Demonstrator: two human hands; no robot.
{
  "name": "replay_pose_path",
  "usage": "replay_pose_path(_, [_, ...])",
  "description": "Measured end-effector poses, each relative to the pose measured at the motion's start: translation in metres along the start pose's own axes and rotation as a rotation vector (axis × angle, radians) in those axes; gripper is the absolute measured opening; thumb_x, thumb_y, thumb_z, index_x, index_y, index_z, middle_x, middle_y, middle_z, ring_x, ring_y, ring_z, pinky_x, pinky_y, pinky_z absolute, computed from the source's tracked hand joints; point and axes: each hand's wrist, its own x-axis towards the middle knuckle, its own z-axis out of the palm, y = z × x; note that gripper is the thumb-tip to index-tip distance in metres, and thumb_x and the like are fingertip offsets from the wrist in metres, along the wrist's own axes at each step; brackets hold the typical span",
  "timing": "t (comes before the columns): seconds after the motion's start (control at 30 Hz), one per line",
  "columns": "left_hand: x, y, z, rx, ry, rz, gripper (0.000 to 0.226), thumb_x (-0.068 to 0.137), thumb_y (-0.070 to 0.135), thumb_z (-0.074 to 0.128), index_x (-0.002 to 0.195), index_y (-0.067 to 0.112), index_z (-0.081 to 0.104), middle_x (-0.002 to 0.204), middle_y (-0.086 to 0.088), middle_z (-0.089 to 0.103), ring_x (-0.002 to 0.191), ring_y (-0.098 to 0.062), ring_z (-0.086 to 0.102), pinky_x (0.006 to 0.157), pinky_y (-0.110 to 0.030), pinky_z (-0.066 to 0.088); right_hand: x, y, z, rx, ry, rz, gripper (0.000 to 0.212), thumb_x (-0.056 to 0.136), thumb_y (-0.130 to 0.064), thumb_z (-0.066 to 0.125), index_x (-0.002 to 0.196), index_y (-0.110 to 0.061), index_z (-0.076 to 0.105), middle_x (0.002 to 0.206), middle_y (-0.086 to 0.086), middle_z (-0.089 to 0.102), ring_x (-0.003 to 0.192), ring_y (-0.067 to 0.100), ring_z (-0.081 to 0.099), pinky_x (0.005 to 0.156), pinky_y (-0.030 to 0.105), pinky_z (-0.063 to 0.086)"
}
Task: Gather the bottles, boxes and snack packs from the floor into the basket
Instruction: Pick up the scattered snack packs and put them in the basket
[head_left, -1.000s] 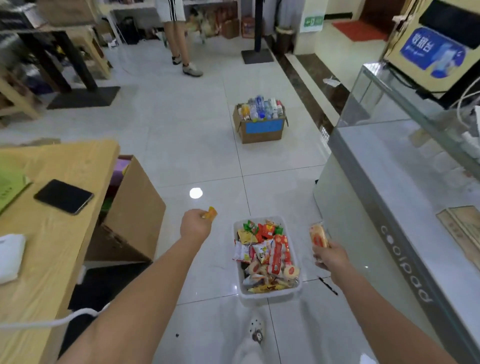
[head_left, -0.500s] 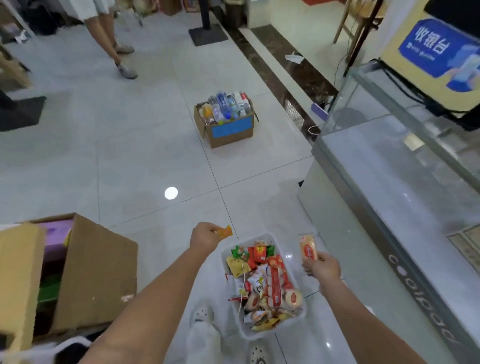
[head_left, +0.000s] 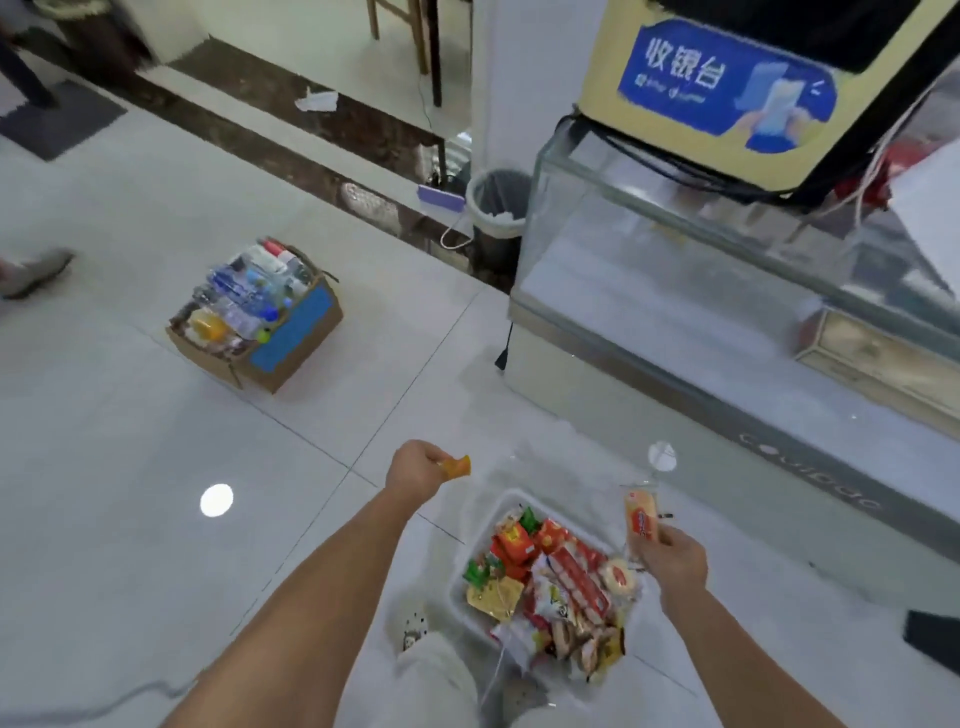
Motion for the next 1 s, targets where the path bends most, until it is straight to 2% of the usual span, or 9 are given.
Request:
replay_pose_path(0.1, [0.022,0.016,0.013,0.128,-0.113,0.049,0.032,0.076,0.033,0.078,0.089,0.004,0.075,0.072,0.000,0.061,0.062,-0.011,0.050,0.051,-0.019,0.036,-0.001,0.009,0.000,0.081,0.079,0.050,0.015,0.071,-0.006,0.074,0.085,-0.002,0.070,0.079,0.017,0.065,0.080,0.034,0.062,0.075,0.039,0.050])
replay_pose_path(0.2, [0.041,0.027,0.039,0.258,-0.199,0.130,0.021,0.083,0.019,0.069,0.095,0.003,0.074,0.072,0.002,0.058,0.074,-0.017,0.054,0.058,-0.022,0.041,0.002,0.018,0.008,0.167,0.130,0.098,0.007,0.076,-0.005,0.072,0.079,-0.005,0.066,0.070,0.012,0.061,0.072,0.028,0.055,0.070,0.035,0.043])
replay_pose_path(0.33, [0.061,0.029,0.076,0.391,-0.379,0.198,0.035,0.076,0.035,0.078,0.085,0.001,0.076,0.073,-0.005,0.063,0.070,-0.015,0.054,0.062,-0.021,0.040,-0.006,0.041,0.029,0.311,0.207,0.226,0.021,0.077,-0.010,0.073,0.061,-0.014,0.059,0.072,0.013,0.064,0.077,0.030,0.061,0.082,0.041,0.051])
replay_pose_path(0.43, [0.081,0.021,0.092,0.549,-0.495,0.206,0.027,0.078,0.027,0.077,0.093,0.004,0.076,0.085,-0.007,0.068,0.080,-0.017,0.061,0.062,-0.015,0.041,-0.025,0.064,0.045,0.485,0.299,0.416,0.011,0.075,-0.004,0.073,0.071,-0.003,0.063,0.068,0.013,0.061,0.070,0.029,0.059,0.065,0.032,0.050])
replay_pose_path(0.53, [0.116,0.016,0.107,0.675,-0.562,0.277,0.014,0.082,0.018,0.071,0.092,0.009,0.076,0.099,-0.008,0.073,0.086,-0.021,0.065,0.068,-0.018,0.043,-0.034,0.095,0.080,0.647,0.446,0.572,0.028,0.077,-0.009,0.074,0.087,0.013,0.062,0.071,0.017,0.060,0.069,0.030,0.056,0.066,0.039,0.051])
replay_pose_path(0.67, [0.142,0.000,0.123,0.791,-0.634,0.319,0.014,0.082,0.013,0.068,0.094,0.011,0.076,0.101,-0.007,0.071,0.090,-0.024,0.066,0.071,-0.024,0.048,-0.048,0.125,0.135,0.815,0.526,0.744,0.018,0.082,-0.007,0.068,0.088,0.006,0.058,0.079,0.018,0.060,0.060,0.028,0.056,0.044,0.024,0.049])
replay_pose_path(0.77, [0.153,-0.028,0.142,0.863,-0.688,0.338,0.019,0.085,0.008,0.059,0.094,0.014,0.076,0.101,-0.005,0.071,0.089,-0.020,0.065,0.070,-0.022,0.047,-0.048,0.157,0.183,0.961,0.529,0.846,0.026,0.082,-0.007,0.069,0.099,0.009,0.059,0.081,0.020,0.063,0.060,0.028,0.060,0.041,0.021,0.050])
replay_pose_path(0.87, [0.171,-0.069,0.181,0.886,-0.714,0.363,0.019,0.086,0.008,0.060,0.094,0.014,0.076,0.103,-0.005,0.072,0.083,-0.012,0.060,0.068,-0.018,0.043,-0.025,0.187,0.231,1.036,0.529,0.901,0.018,0.084,-0.003,0.066,0.095,0.008,0.058,0.073,0.017,0.061,0.056,0.026,0.057,0.036,0.018,0.049])
replay_pose_path(1.0, [0.211,-0.145,0.256,0.943,-0.779,0.377,0.027,0.088,0.000,0.051,0.102,0.007,0.073,0.113,-0.008,0.068,0.106,-0.024,0.063,0.080,-0.019,0.046,0.040,0.234,0.302,1.038,0.514,0.905,0.012,0.084,-0.007,0.065,0.088,0.003,0.061,0.066,0.013,0.059,0.059,0.026,0.057,0.068,0.041,0.056])
